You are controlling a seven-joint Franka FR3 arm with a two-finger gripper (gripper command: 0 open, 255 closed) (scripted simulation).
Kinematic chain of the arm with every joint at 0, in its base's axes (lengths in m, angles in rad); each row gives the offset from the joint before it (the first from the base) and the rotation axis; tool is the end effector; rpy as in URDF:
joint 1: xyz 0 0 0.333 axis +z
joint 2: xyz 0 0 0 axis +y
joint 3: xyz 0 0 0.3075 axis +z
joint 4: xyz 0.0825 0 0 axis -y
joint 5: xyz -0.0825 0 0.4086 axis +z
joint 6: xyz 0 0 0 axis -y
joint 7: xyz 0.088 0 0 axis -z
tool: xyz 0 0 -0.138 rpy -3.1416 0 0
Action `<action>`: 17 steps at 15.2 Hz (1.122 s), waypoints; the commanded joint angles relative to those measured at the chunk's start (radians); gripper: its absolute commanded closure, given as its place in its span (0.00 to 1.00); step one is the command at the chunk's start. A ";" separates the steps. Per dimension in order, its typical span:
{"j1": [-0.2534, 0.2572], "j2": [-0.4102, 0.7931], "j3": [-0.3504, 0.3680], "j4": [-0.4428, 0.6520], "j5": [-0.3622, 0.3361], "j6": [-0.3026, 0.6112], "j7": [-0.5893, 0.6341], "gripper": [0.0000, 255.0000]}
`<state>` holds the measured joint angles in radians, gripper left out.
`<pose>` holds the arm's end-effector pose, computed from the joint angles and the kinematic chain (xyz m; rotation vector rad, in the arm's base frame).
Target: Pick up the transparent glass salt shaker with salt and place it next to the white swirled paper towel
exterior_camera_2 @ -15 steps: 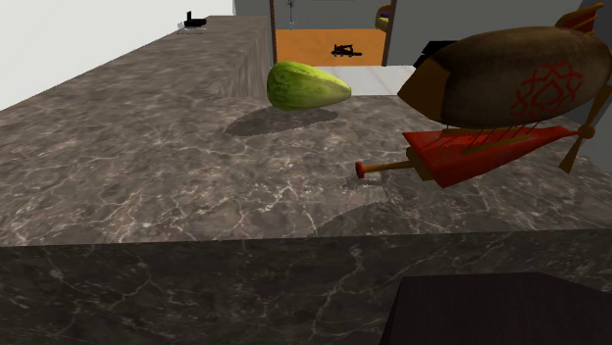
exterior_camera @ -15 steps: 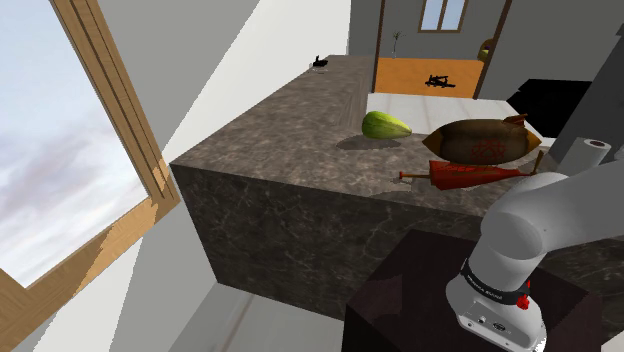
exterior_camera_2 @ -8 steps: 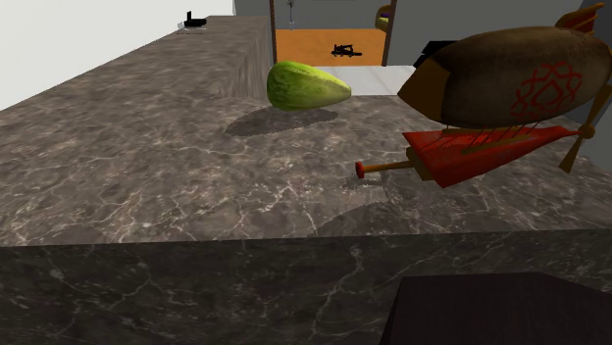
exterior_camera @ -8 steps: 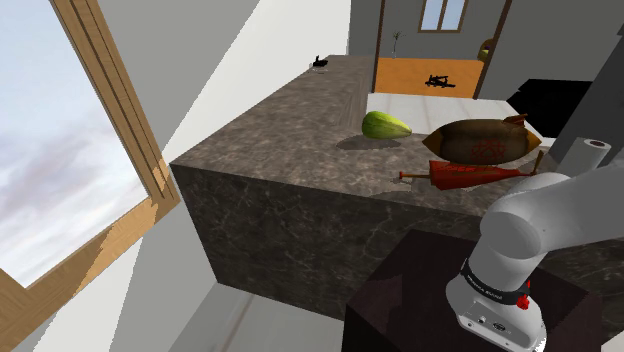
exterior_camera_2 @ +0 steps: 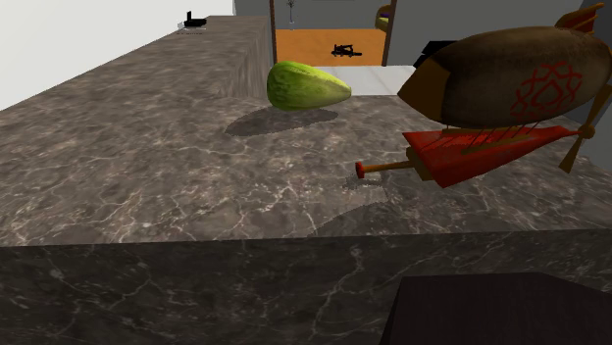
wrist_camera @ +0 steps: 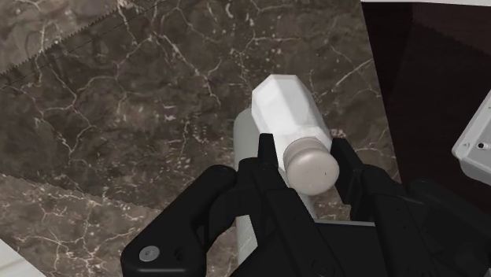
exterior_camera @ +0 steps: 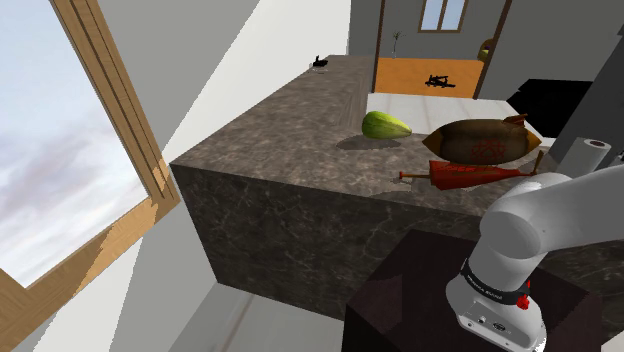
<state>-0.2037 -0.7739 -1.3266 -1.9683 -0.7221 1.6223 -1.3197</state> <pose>-0.1447 -0.5269 0.4335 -3.0665 0.0144 -0.0183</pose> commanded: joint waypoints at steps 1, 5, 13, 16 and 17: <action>0.003 -0.006 -0.019 -0.016 -0.010 0.020 0.004 1.00; 0.008 -0.016 -0.049 -0.053 -0.033 0.061 0.014 1.00; 0.027 -0.034 -0.121 -0.114 -0.081 0.143 0.035 1.00; 0.038 -0.041 -0.151 -0.134 -0.101 0.172 0.043 1.00; 0.041 -0.043 -0.162 -0.140 -0.107 0.182 0.046 1.00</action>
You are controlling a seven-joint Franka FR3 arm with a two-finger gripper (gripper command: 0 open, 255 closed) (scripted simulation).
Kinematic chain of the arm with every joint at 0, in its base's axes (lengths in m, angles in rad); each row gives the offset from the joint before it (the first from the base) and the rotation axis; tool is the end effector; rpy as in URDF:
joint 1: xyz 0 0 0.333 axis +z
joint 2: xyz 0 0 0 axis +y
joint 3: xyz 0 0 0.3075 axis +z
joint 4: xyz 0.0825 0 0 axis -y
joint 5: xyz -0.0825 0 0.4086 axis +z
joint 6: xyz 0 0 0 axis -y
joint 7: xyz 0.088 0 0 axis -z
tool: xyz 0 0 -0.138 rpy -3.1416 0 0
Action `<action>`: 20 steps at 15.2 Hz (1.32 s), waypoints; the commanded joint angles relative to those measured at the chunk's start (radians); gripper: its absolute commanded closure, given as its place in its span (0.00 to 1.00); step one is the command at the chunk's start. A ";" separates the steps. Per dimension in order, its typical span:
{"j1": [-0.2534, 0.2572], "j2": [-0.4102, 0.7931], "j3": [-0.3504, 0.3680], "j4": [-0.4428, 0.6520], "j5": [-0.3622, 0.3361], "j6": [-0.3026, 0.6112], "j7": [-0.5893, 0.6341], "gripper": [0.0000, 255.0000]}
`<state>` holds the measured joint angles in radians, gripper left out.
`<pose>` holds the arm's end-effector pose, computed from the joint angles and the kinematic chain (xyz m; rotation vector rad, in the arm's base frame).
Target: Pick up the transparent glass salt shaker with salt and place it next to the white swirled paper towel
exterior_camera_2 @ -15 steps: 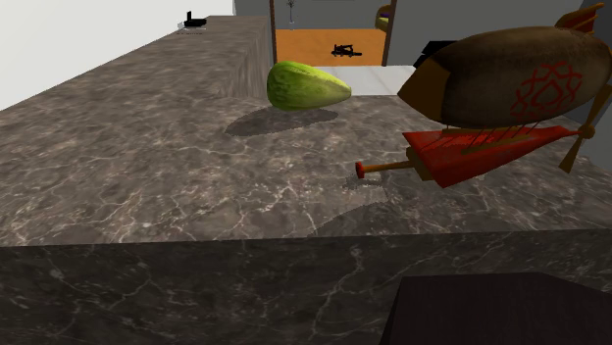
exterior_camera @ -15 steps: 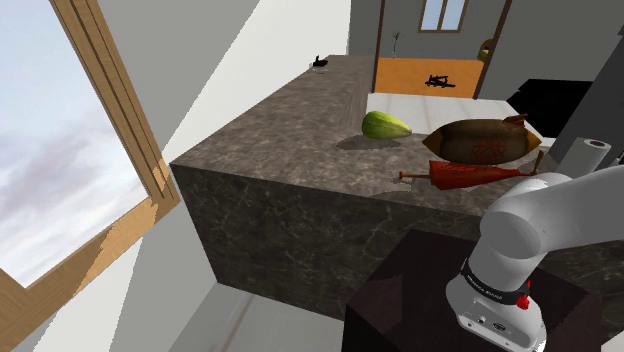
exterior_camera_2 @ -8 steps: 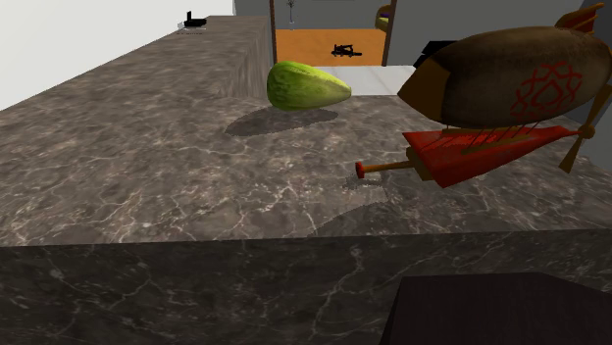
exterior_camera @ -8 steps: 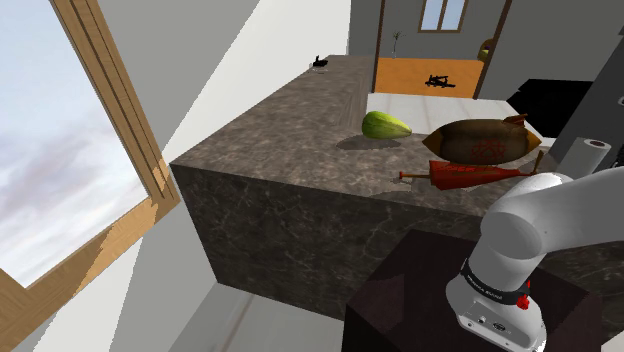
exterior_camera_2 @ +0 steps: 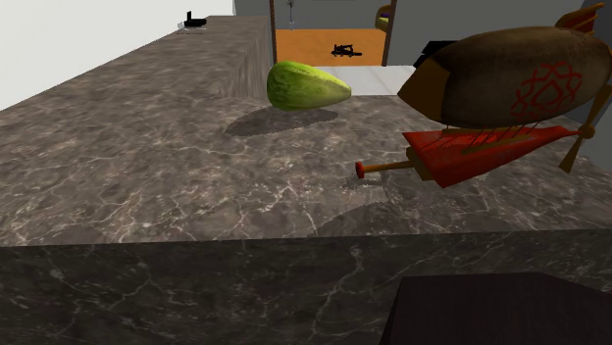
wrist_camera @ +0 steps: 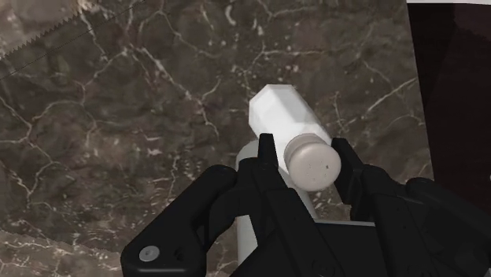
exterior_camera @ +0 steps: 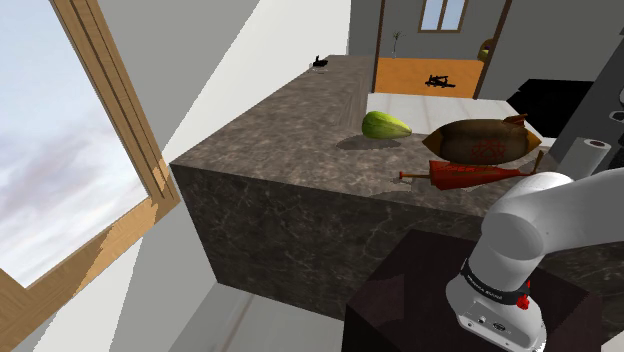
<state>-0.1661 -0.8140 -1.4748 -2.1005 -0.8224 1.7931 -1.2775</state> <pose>-0.1447 -0.5264 0.3408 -3.0664 0.0143 -0.0178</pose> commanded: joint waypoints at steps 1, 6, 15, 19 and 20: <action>0.006 -0.005 -0.020 -0.011 -0.011 0.017 0.006 1.00; 0.006 -0.005 -0.020 -0.011 -0.011 0.017 0.006 1.00; 0.001 0.001 0.003 0.007 0.005 -0.008 -0.002 0.00; -0.008 0.019 0.060 0.067 0.049 -0.078 -0.022 0.00; -0.009 0.019 0.060 0.066 0.049 -0.078 -0.022 0.00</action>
<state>-0.1728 -0.7963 -1.4188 -2.0408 -0.7760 1.7215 -1.2975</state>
